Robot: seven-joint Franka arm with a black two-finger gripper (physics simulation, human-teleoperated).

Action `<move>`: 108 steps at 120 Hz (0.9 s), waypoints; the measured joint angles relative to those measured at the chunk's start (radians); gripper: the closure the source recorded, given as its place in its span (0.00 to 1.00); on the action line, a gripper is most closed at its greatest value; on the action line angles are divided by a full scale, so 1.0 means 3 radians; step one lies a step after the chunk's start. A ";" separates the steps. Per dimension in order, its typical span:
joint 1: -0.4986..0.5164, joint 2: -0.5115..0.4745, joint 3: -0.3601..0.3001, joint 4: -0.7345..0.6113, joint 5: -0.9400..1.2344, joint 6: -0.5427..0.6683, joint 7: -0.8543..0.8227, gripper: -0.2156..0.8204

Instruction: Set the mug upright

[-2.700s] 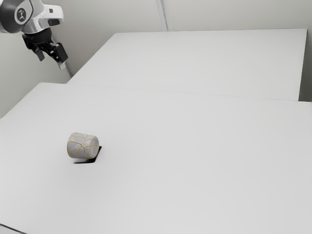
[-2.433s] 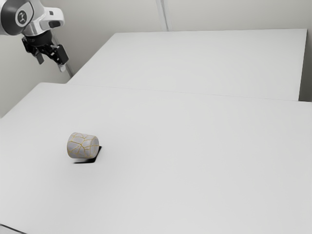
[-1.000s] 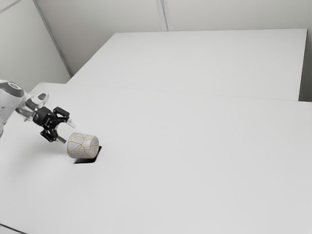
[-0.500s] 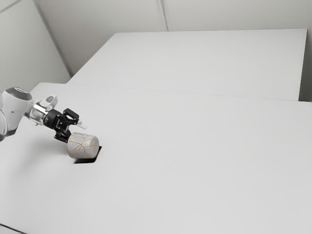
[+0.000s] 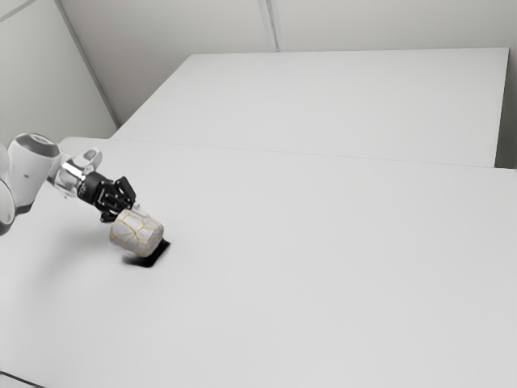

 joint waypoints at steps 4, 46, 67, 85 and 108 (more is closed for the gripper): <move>-0.0010 -0.0028 -0.0031 0.0009 0.0053 0.0015 -0.0013 0.94; -0.0809 -0.0949 -0.0314 -0.0477 0.1614 0.0888 -0.0244 0.96; -0.1072 -0.1230 -0.0393 -0.0969 0.2295 0.1532 -0.0577 0.96; -0.1188 -0.1271 -0.0456 -0.1210 0.2497 0.1970 -0.0892 0.96; -0.1287 -0.1132 -0.0473 -0.1238 0.2628 0.2368 -0.1230 0.96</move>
